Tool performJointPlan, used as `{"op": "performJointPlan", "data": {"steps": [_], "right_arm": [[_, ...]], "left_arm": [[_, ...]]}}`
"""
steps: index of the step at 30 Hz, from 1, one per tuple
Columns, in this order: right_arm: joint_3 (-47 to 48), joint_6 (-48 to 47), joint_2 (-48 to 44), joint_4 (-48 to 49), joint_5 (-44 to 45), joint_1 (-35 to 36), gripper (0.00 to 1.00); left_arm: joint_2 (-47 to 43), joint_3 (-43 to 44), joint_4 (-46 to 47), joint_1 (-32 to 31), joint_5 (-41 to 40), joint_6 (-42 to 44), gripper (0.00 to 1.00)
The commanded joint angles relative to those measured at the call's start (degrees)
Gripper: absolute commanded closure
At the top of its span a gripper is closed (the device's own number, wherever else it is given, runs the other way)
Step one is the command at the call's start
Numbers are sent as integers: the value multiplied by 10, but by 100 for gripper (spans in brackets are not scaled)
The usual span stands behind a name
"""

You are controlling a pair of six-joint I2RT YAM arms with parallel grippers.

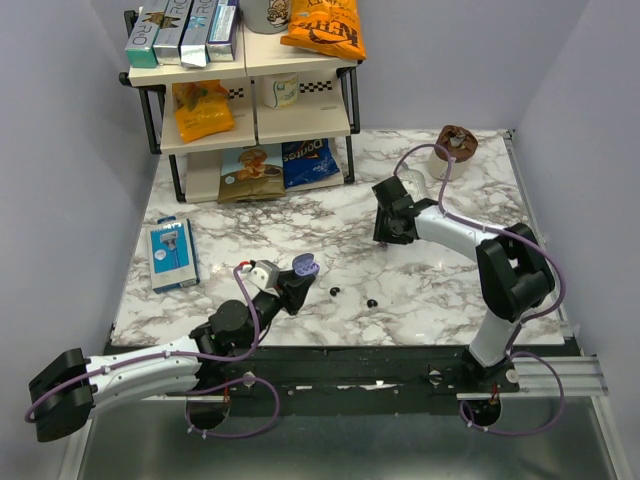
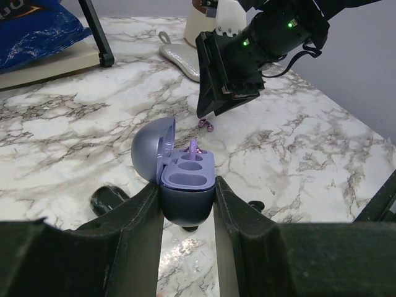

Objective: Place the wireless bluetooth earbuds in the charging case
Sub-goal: Pick up the earbud from the center of the board.

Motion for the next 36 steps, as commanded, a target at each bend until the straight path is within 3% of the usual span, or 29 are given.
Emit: {"op": "performJointPlan", "data": {"steps": [1, 14, 23, 36], "right_arm": [[13, -21, 16, 0, 6, -4, 53], [-75, -1, -75, 47, 11, -24, 49], [-62, -40, -43, 60, -3, -39, 58], [-62, -54, -21, 78, -40, -39, 55]], "left_arm": [[-8, 5, 6, -3, -14, 1, 100], [-14, 3, 0, -4, -15, 0, 100], [0, 5, 8, -3, -12, -3, 100], [14, 3, 19, -4, -15, -3, 100]]}}
